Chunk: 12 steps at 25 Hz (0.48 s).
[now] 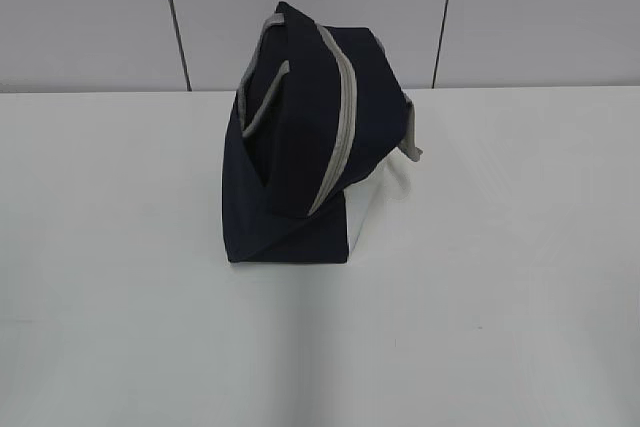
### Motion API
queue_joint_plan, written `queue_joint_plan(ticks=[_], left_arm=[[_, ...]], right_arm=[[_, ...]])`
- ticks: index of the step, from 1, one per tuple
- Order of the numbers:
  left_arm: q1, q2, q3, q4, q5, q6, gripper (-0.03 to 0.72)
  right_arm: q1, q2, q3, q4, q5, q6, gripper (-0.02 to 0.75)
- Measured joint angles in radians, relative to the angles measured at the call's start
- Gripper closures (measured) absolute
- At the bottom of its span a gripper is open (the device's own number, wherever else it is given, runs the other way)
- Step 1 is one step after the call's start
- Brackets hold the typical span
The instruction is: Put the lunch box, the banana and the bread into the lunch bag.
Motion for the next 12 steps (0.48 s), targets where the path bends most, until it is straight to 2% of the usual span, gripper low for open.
queue_joint_plan(ticks=[6, 12], left_arm=[[0.001, 0.000, 0.000, 0.000, 0.000, 0.000, 0.463], [0.035, 0.000, 0.000, 0.000, 0.000, 0.000, 0.463]], right_arm=[[0.000, 0.000, 0.000, 0.000, 0.000, 0.000, 0.214], [0.000, 0.000, 0.000, 0.000, 0.000, 0.000, 0.214]])
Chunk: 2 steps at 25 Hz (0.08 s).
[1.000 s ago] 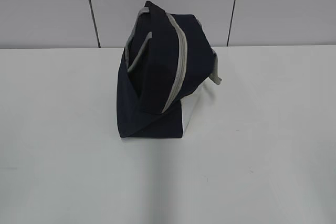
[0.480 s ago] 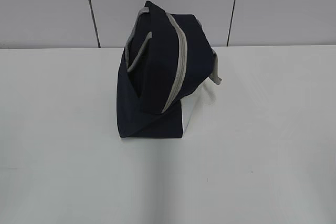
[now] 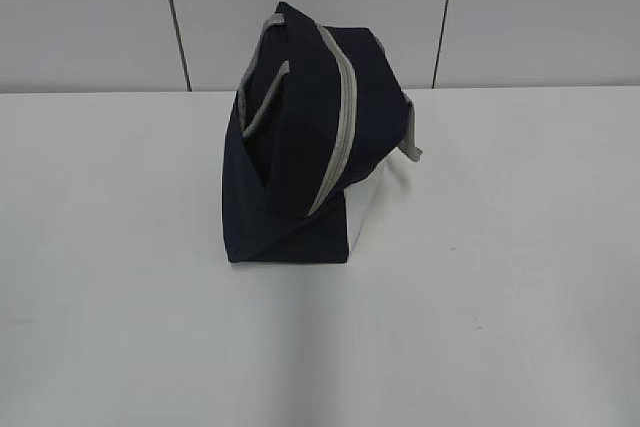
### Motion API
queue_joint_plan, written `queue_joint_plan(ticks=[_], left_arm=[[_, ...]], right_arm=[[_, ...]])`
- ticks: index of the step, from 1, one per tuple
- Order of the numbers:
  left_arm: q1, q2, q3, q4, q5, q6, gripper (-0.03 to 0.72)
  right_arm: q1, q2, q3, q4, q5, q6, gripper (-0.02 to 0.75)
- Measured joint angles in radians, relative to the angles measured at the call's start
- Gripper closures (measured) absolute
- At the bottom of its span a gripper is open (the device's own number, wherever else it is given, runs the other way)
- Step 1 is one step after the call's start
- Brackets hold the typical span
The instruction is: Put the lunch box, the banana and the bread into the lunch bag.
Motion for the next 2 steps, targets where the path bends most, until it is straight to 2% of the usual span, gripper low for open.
queue_joint_plan(ticks=[2], left_arm=[[0.002, 0.000, 0.000, 0.000, 0.000, 0.000, 0.463]], right_arm=[[0.000, 0.000, 0.000, 0.000, 0.000, 0.000, 0.214]])
